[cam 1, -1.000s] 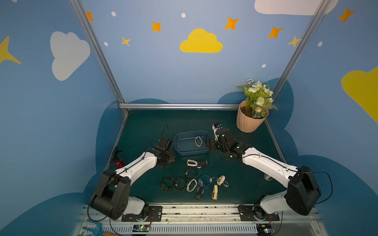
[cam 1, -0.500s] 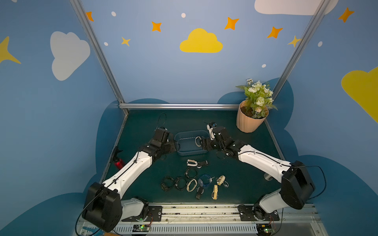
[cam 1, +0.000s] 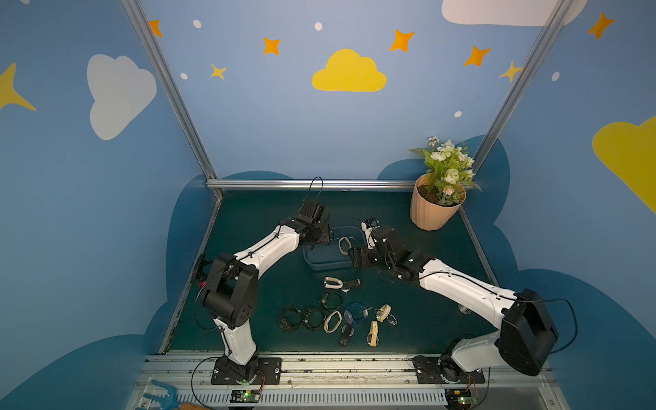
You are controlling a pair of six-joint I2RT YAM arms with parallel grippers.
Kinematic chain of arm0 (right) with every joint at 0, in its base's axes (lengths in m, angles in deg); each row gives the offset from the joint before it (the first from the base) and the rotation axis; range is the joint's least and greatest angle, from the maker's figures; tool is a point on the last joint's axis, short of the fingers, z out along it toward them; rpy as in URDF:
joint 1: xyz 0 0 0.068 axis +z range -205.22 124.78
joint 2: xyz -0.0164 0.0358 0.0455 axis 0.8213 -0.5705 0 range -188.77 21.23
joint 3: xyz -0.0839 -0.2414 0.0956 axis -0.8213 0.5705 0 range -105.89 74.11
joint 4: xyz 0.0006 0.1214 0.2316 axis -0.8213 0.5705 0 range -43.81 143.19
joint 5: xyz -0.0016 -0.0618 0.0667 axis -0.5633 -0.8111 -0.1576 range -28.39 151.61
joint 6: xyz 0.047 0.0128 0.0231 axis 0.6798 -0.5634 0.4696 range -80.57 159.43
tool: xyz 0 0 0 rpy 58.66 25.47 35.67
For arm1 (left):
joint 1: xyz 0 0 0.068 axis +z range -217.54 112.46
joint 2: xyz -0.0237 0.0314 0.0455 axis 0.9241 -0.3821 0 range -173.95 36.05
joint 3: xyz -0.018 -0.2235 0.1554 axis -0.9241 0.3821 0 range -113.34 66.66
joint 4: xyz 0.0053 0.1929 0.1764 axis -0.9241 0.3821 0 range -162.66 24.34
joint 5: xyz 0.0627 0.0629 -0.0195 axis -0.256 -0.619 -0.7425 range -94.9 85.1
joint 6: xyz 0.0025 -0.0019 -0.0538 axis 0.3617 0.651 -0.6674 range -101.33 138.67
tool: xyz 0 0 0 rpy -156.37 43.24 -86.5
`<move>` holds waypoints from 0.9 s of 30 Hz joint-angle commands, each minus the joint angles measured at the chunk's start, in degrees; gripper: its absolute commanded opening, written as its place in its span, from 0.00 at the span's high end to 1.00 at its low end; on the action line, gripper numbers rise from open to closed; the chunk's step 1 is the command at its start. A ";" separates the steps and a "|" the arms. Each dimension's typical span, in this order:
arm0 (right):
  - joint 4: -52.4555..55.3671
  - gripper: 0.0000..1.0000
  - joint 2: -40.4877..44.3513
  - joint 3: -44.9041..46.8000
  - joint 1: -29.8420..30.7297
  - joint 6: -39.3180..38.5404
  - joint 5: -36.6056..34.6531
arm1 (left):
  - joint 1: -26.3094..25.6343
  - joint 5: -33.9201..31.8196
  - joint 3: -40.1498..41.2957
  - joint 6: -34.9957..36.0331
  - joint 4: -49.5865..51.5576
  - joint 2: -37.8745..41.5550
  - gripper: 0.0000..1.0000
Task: Put the watch into the storage box
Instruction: Place the watch in the storage box.
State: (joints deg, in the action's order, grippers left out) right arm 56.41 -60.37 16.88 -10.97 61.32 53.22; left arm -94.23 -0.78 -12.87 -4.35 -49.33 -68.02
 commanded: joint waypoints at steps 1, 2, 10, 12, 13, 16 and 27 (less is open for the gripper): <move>0.61 0.14 2.03 0.69 0.11 0.67 -2.76 | -0.39 -2.88 -3.89 1.24 3.75 -3.33 0.96; 1.09 0.14 2.30 0.42 0.07 0.32 -2.84 | -0.46 -3.15 -4.82 1.22 4.22 -4.41 0.96; 1.54 0.14 3.28 1.05 0.03 -0.14 -5.77 | -0.83 -4.02 -8.45 0.92 5.24 -10.31 0.96; 1.99 0.14 3.27 0.81 -0.03 -0.01 -5.50 | -0.87 -4.20 -9.34 0.87 5.75 -11.57 0.96; 1.95 0.14 3.25 0.90 -0.04 -0.03 -5.53 | -0.81 -4.21 -9.72 0.79 5.85 -12.27 0.95; 1.56 0.14 3.37 1.51 0.01 -0.03 -6.31 | -0.81 -4.53 -10.59 0.72 6.18 -14.02 0.95; 2.45 0.14 2.68 0.16 -0.21 -0.66 -6.99 | -0.82 -4.39 -14.60 -0.74 9.01 -18.34 0.90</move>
State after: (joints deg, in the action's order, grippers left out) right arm 57.81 -58.23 17.47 -10.99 61.23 47.30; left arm -94.98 -4.87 -26.07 -4.38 -42.14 -86.33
